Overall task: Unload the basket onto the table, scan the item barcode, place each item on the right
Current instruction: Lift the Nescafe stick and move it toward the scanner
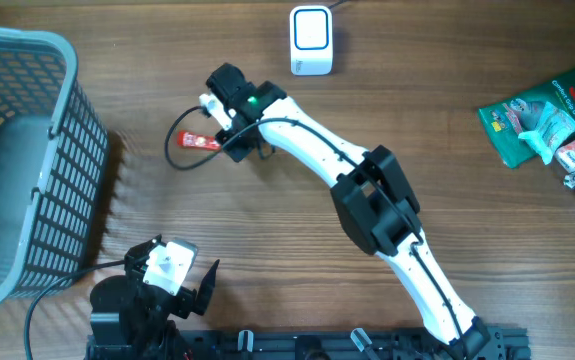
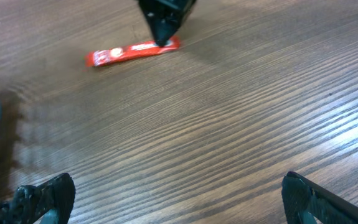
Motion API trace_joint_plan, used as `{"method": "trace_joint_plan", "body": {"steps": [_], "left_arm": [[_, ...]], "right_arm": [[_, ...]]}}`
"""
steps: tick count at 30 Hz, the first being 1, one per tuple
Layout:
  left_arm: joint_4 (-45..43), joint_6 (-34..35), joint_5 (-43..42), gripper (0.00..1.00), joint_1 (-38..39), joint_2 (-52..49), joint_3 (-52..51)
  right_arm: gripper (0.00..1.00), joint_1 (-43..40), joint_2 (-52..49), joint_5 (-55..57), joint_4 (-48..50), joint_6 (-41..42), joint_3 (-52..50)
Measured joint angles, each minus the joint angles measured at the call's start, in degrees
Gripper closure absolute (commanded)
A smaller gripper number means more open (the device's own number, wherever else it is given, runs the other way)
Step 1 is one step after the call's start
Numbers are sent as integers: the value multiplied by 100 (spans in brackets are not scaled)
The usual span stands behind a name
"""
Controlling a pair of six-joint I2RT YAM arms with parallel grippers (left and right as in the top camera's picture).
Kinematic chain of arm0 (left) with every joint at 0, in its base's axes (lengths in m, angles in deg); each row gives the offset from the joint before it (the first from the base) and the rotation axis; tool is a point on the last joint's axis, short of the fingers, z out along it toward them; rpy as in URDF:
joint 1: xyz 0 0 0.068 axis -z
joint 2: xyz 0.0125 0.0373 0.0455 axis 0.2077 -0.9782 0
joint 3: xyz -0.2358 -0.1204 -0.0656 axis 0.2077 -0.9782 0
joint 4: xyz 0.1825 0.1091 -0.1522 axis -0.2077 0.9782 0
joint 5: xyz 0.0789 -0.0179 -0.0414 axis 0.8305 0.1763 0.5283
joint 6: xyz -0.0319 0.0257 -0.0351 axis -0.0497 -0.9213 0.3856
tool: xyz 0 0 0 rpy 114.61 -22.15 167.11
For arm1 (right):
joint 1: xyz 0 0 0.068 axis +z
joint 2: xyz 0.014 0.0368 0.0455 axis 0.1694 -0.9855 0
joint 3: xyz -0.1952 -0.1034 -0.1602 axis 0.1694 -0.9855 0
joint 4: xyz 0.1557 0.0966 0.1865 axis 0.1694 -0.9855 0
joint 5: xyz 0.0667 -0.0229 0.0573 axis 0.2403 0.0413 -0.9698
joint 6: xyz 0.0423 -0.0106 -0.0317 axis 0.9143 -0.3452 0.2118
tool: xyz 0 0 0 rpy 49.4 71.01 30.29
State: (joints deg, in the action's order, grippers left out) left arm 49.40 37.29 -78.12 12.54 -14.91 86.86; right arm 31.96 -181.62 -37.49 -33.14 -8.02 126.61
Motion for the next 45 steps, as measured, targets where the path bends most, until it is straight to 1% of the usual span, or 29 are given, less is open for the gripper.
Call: {"method": "trace_joint_plan", "body": {"steps": [3, 4, 5, 7, 9, 10, 13, 17, 21, 22, 24, 25, 27, 29, 31, 32, 33, 34, 38, 41, 45], "left_arm": [[2, 0, 0, 0, 0, -2, 0], [2, 0, 0, 0, 0, 0, 0], [0, 0, 0, 0, 0, 0, 0], [0, 0, 0, 0, 0, 0, 0], [0, 0, 0, 0, 2, 0, 0], [0, 0, 0, 0, 0, 0, 0], [2, 0, 0, 0, 0, 0, 0], [2, 0, 0, 0, 0, 0, 0], [0, 0, 2, 0, 0, 0, 0], [2, 0, 0, 0, 0, 0, 0], [0, 0, 0, 0, 2, 0, 0], [0, 0, 0, 0, 0, 0, 0], [0, 0, 0, 0, 0, 0, 0], [2, 0, 0, 0, 0, 0, 0], [0, 0, 0, 0, 0, 0, 0], [2, 0, 2, 0, 0, 0, 0], [0, 0, 0, 0, 0, 0, 0], [2, 0, 0, 0, 0, 0, 0], [2, 0, 0, 0, 0, 0, 0], [0, 0, 0, 0, 0, -2, 0], [0, 0, 0, 0, 0, 0, 0]], "right_arm": [[95, -321, 79, 133, -1287, 1401, 61], [89, -420, 103, 208, -1515, 1628, 39], [77, -529, 127, 284, -1624, 1821, 9], [47, -638, 179, 503, -1690, 1958, -42], [46, -636, 249, 758, -1725, 2020, -138], [43, -610, 289, 874, -1733, 2035, -201], [40, -476, 378, 1054, -1539, 2061, -293], [37, -267, 455, 1178, -811, 1790, -400], [37, -195, 516, 1495, -468, 1600, -767], [38, -208, 581, 1567, -372, 1547, -894], [53, -232, 708, 1727, -133, 1510, -1161], [58, -247, 748, 1788, -85, 1447, -1244], [59, -291, 817, 2057, -33, 1303, -1394], [56, -308, 848, 2299, -92, 1185, -1432], [47, -284, 898, 2446, -120, 1093, -1493], [40, -256, 966, 2503, -175, 1060, -1558], [36, -232, 1040, 2527, -186, 1029, -1611], [34, -199, 1145, 2544, -181, 973, -1637], [33, -177, 1716, 2594, 33, 623, -1659], [35, -319, 1818, 2549, 278, 232, -1672], [34, -730, 1792, 1805, 339, -216, -2017]]}}
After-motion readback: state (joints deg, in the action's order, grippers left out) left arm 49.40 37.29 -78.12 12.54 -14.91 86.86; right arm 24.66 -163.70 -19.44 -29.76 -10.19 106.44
